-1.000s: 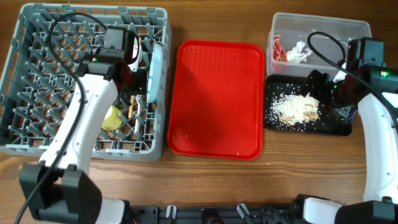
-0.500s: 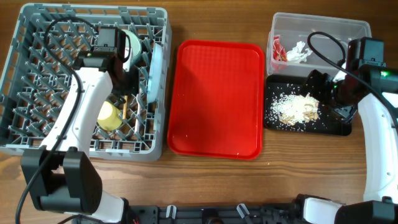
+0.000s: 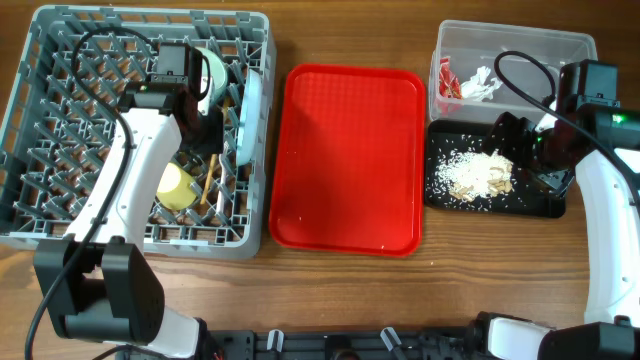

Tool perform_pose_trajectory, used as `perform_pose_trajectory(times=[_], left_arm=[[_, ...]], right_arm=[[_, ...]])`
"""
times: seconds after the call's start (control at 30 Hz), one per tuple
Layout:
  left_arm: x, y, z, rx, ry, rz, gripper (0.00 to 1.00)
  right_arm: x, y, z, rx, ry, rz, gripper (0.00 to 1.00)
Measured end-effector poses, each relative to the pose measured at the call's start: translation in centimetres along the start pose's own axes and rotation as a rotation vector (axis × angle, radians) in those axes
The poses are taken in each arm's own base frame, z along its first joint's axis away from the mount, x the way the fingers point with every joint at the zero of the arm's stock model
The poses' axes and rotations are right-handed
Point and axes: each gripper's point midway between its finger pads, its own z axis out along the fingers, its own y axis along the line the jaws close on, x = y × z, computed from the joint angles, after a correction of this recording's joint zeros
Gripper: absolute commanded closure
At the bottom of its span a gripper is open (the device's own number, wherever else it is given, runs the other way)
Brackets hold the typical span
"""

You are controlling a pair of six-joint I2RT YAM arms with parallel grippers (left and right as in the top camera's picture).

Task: Sort waste into correct bins and load items into the dishwasher rack
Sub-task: 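Release the chopstick and withdraw the left gripper from the rack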

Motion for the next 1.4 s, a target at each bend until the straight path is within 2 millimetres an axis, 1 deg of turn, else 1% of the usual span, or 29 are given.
perform_pose_trajectory(times=[0.03,0.17,0.27,0.33,0.37,0.5,0.6,0.63,0.67,0.77,0.83,0.9,0.97,1.07,1.17,1.27,1.4], left_arm=[[0.0,0.0,0.0,0.000,0.000,0.000,0.39],[0.0,0.0,0.0,0.000,0.000,0.000,0.18],[0.0,0.0,0.0,0.000,0.000,0.002,0.08],[0.0,-0.1,0.0,0.008,0.000,-0.002,0.01],[0.0,-0.4,0.0,0.021,0.000,-0.005,0.00],[-0.5,-1.3,-0.1,0.079,-0.020,-0.026,0.00],[-1.2,-1.6,-0.4,0.128,-0.047,-0.069,0.00],[-1.4,-1.4,-0.6,0.141,-0.056,-0.098,0.00],[-1.5,-0.9,-0.9,0.151,-0.064,-0.134,0.00],[-1.4,0.8,-1.2,0.154,-0.063,-0.227,0.00],[-0.6,1.8,-1.2,0.147,-0.036,-0.270,0.00],[0.7,2.7,-1.2,0.138,0.014,-0.312,0.00],[1.4,2.9,-1.2,0.134,0.045,-0.324,0.00],[1.9,2.8,-1.5,0.137,0.060,-0.323,0.00],[1.8,2.8,-2.5,0.140,0.031,-0.322,0.00],[1.5,2.9,-4.7,0.148,-0.052,-0.319,0.00],[2.0,2.9,-7.8,0.161,-0.189,-0.310,0.00]], right_arm=[[0.0,0.0,0.0,0.000,0.000,0.000,0.00],[0.0,0.0,0.0,0.000,0.000,0.000,0.00],[0.0,0.1,0.0,-0.003,0.001,-0.013,0.00],[-0.1,0.5,0.0,-0.027,-0.003,-0.044,0.00],[-0.3,0.9,0.0,-0.050,-0.010,-0.067,0.00],[-1.2,3.2,-0.2,-0.145,-0.050,-0.159,0.00],[-2.4,5.9,-0.6,-0.223,-0.124,-0.250,0.00],[-2.6,6.4,-0.7,-0.237,-0.141,-0.264,0.00],[-3.2,8.0,-1.0,-0.275,-0.184,-0.314,0.00],[-4.1,10.1,-1.6,-0.323,-0.252,-0.369,0.00],[-3.9,10.5,-1.7,-0.332,-0.257,-0.393,0.00],[-3.4,10.3,-1.4,-0.321,-0.232,-0.401,0.00],[-2.8,9.7,-1.1,-0.297,-0.203,-0.397,0.00],[-2.2,8.5,-0.7,-0.243,-0.172,-0.388,0.00],[-2.1,7.9,-0.6,-0.213,-0.175,-0.384,0.00],[-1.7,7.1,-0.9,-0.186,-0.194,-0.381,0.00],[-0.7,6.2,-2.4,-0.188,-0.269,-0.385,0.00]])
